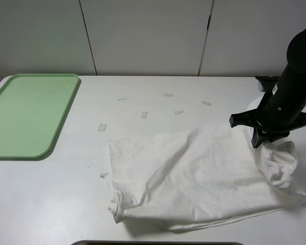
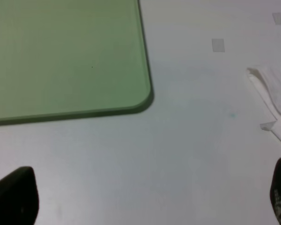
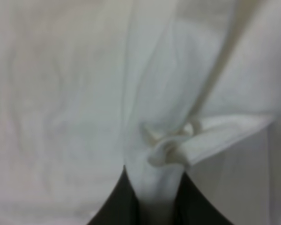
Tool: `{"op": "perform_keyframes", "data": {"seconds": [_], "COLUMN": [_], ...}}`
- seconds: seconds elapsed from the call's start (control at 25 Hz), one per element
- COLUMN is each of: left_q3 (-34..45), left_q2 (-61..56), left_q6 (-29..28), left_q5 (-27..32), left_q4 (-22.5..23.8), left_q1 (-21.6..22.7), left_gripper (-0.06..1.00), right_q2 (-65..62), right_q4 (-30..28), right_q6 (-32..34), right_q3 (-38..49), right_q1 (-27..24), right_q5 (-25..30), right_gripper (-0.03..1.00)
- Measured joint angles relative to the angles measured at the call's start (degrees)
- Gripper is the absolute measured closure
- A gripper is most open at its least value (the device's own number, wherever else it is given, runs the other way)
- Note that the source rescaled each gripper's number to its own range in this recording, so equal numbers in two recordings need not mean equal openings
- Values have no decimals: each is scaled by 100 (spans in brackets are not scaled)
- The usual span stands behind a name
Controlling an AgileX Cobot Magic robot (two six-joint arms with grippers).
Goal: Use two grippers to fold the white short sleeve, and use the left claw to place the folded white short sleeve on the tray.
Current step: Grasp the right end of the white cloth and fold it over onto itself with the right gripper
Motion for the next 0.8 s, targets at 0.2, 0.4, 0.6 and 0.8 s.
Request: {"op": "perform_keyframes", "data": {"seconds": [0.2, 0.4, 0.6, 0.8], "left_q3": [0, 0, 0, 0], "left_q2": [0, 0, 0, 0], "left_q6": [0, 0, 0, 0], "left_q5": [0, 0, 0, 0], "left_q4": [0, 0, 0, 0], "left_q1": [0, 0, 0, 0], "left_gripper": [-5, -5, -5, -5], "right_q2": [464, 609, 609, 609], "right_q4": [323, 494, 1856, 3472], "right_q6": [19, -264, -2336, -4651], "right_q3": [0, 0, 0, 0], "right_q1": [17, 55, 133, 133], "right_q5": [-103, -132, 1, 301], "right_gripper": [88, 87, 23, 3]}}
